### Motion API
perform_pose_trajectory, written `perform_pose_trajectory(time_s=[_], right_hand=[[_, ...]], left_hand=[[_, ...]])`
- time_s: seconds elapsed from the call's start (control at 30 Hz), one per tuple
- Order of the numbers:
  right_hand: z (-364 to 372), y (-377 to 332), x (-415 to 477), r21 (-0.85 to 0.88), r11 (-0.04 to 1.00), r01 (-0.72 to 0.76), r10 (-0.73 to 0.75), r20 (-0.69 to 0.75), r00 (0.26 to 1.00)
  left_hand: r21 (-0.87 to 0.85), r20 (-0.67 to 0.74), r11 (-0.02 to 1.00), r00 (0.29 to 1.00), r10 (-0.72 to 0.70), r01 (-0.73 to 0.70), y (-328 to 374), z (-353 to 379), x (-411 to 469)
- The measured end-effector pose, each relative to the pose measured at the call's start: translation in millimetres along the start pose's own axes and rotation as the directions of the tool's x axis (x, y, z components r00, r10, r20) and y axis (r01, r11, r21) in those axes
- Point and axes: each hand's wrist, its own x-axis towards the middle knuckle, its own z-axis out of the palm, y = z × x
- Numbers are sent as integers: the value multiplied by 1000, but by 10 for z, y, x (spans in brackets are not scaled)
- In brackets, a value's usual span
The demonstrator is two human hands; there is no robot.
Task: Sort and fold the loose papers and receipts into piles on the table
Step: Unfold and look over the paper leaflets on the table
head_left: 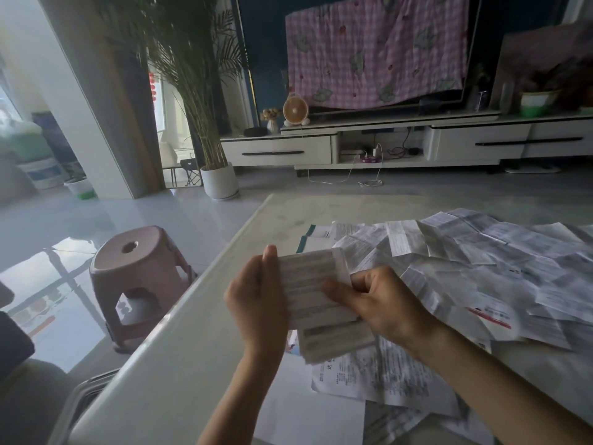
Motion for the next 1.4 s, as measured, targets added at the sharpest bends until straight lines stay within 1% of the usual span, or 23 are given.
perform_pose_trajectory(time_s=[0.07, 0.1, 0.17, 0.2, 0.23, 0.37, 0.43, 0.53, 0.6, 0.67, 0.73, 0.8, 0.87, 0.93, 1.0, 1.03, 1.1, 1.13, 1.2, 1.27, 1.3, 1.33, 1.4], right_hand=[[-6, 57, 23, 0, 999, 37, -37, -55, 998], [-28, 73, 45, 6, 999, 40, -40, -91, 995], [-78, 108, 118, -22, 998, 54, -57, -170, 984], [-97, 112, 152, -51, 997, 60, -68, -191, 979], [-102, 128, 197, -79, 995, 63, -78, -193, 978], [-79, 242, 345, -114, 992, 46, -63, -157, 986], [-48, 293, 446, -94, 995, 28, -43, -161, 986], [3, 293, 634, -62, 997, -38, 33, -76, 997], [21, 273, 837, -40, 996, -85, 82, -60, 995], [41, 255, 1098, -44, 994, -98, 92, -123, 988], [98, 271, 1380, -116, 989, -95, 77, -146, 986], [165, 310, 1571, -205, 975, -86, 57, -143, 988], [259, 387, 1801, -240, 965, -107, 73, -148, 986], [316, 414, 2013, -188, 970, -155, 116, -202, 973], [410, 421, 2219, -20, 980, -200, 188, -268, 945], [484, 417, 2297, 85, 977, -193, 210, -283, 936], [648, 450, 2419, 215, 962, -168, 232, -321, 918], [735, 501, 2469, 185, 968, -169, 225, -343, 912], [880, 633, 2513, -137, 968, -210, 147, -369, 918], [972, 732, 2505, -499, 842, -204, 56, -294, 954], [992, 756, 2493, -608, 775, -173, 24, -245, 969], [999, 769, 2492, -681, 718, -145, 2, -206, 979], [990, 736, 2492, -782, 615, -103, -24, -149, 989]], left_hand=[[-56, 130, 986, 980, -149, 157, -5, -19, 40], [-79, 238, 954, 935, -263, 289, 15, -45, 57], [-105, 508, 826, 744, -434, 554, 51, -114, 73], [-98, 597, 779, 663, -452, 619, 53, -146, 77], [-86, 622, 773, 640, -451, 629, 36, -174, 90], [138, 435, 916, 808, -398, 377, -118, -135, 157], [212, 399, 925, 836, -377, 316, -183, -106, 224], [116, 350, 894, 824, -445, 434, -342, -117, 373], [44, 176, 854, 837, -518, 519, -556, -96, 534], [-2, 29, 795, 795, -606, 606, -803, -28, 712], [-49, 30, 726, 727, -686, 686, -1007, 100, 868], [-23, 85, 708, 707, -703, 706, -1131, 234, 955], [84, 107, 763, 756, -646, 641, -1249, 303, 1048], [351, 79, 809, 846, -528, 472, -1288, 318, 1127], [684, 62, 677, 904, -424, 271, -1356, 303, 1132], [782, 72, 588, 907, -416, 207, -1393, 293, 1113], [857, 94, 492, 895, -436, 150, -1455, 304, 1053], [867, 96, 476, 890, -447, 146, -1494, 318, 1038], [836, 61, 509, 887, -458, 205, -1506, 325, 1047], [717, -9, 618, 891, -454, 322, -1504, 298, 1098], [662, -17, 678, 911, -411, 319, -1508, 284, 1117], [637, 17, 730, 943, -333, 247, -1515, 274, 1125], [638, 199, 770, 965, -169, 3, -1508, 289, 1102]])
